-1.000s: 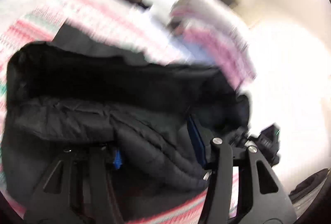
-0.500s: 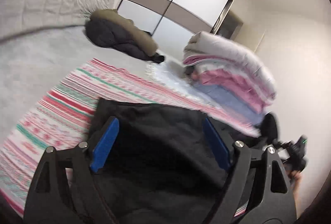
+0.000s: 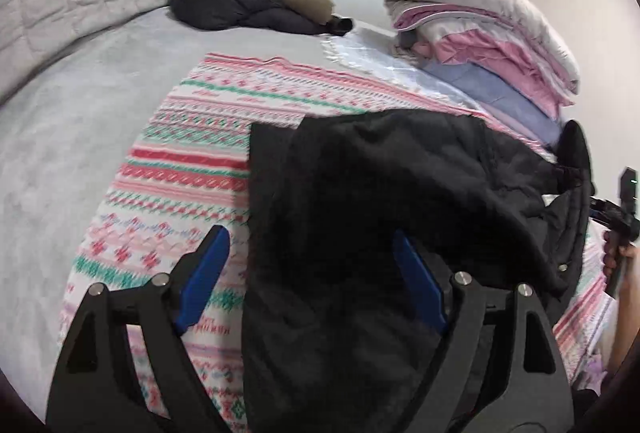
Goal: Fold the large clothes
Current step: 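Grasp the folded jacket edge with both grippers and fold it over again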
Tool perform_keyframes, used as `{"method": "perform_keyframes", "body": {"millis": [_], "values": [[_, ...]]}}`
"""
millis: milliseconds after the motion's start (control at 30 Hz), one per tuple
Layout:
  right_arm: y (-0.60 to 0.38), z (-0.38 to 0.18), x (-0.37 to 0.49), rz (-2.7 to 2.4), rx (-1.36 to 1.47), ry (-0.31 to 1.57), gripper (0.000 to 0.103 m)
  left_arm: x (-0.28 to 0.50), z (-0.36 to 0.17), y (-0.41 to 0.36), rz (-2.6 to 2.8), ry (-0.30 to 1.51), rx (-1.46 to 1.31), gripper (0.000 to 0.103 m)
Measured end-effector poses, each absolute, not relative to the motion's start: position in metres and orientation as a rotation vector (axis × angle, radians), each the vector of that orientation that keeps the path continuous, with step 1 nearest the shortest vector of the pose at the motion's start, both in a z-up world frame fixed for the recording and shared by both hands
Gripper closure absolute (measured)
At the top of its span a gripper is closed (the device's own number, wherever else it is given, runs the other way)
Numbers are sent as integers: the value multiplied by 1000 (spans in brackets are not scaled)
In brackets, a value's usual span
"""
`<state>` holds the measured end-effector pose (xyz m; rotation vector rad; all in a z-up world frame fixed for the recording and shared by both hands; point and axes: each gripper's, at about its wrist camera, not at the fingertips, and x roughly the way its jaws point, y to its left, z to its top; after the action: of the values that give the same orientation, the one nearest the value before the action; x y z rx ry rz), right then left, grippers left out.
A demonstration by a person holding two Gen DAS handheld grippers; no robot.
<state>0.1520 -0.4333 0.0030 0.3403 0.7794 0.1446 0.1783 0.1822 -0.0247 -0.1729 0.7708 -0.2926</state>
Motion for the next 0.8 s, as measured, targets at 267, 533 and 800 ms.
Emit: {"method": "perform_keyframes", "body": {"millis": [267,533,800], "values": [[-452,-6,198,334,411,737,33,220,-26,169,-434,782,-128,46],[-453,4,216,264,497,651,95,235,-3,175,-446,707,-342,96],[-473,15,256,62,540,651,97,289,-2,184,-284,715,-469,97]]}}
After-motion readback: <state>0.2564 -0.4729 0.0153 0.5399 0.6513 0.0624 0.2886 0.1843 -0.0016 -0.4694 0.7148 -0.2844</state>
